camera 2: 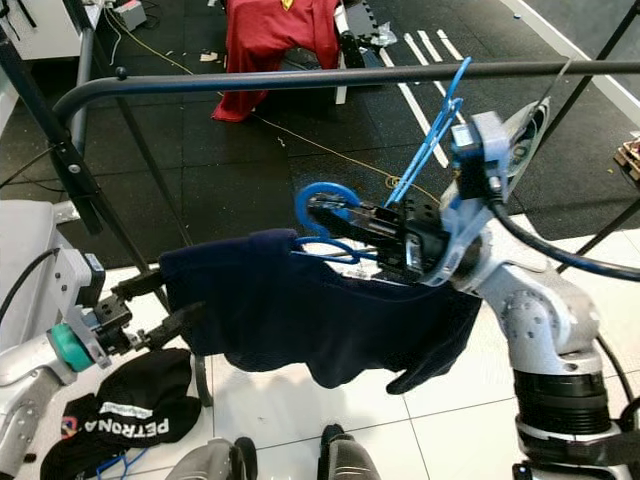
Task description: Hang hanger
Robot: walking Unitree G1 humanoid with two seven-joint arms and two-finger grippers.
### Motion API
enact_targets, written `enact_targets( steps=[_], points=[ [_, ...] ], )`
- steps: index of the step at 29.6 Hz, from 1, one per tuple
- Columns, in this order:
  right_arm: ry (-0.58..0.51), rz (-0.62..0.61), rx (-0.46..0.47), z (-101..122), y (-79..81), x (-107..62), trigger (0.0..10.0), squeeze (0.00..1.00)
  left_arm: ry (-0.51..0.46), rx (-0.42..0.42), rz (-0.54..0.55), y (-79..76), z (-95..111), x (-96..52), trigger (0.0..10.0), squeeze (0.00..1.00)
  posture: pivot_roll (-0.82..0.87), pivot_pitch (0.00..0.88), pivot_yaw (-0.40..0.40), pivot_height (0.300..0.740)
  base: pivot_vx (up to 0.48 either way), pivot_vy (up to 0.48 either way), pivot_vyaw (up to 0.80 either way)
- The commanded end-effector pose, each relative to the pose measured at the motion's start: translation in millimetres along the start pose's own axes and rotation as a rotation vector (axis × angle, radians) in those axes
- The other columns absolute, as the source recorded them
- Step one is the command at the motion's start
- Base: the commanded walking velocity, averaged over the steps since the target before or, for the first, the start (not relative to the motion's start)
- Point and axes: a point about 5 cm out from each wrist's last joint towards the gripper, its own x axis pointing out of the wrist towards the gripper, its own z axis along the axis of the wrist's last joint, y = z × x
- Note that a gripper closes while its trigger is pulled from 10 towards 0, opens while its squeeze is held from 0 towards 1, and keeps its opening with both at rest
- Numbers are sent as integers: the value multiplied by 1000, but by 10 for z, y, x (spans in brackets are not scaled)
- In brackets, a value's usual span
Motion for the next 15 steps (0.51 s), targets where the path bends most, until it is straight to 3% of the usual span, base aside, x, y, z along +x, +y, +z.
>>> enact_targets(
  steps=[1, 15],
  points=[
    [-29, 19, -28, 59, 14, 29, 0, 0, 19, -6, -21, -17, -1, -47, 10000, 1000, 4, 150, 41, 740, 0, 0, 0],
    [-49, 54, 7, 19, 44, 103, 0, 0, 49, -27, -69, -148, 18, -142, 10000, 1000, -3, 168, 17, 740, 0, 0, 0]
  ],
)
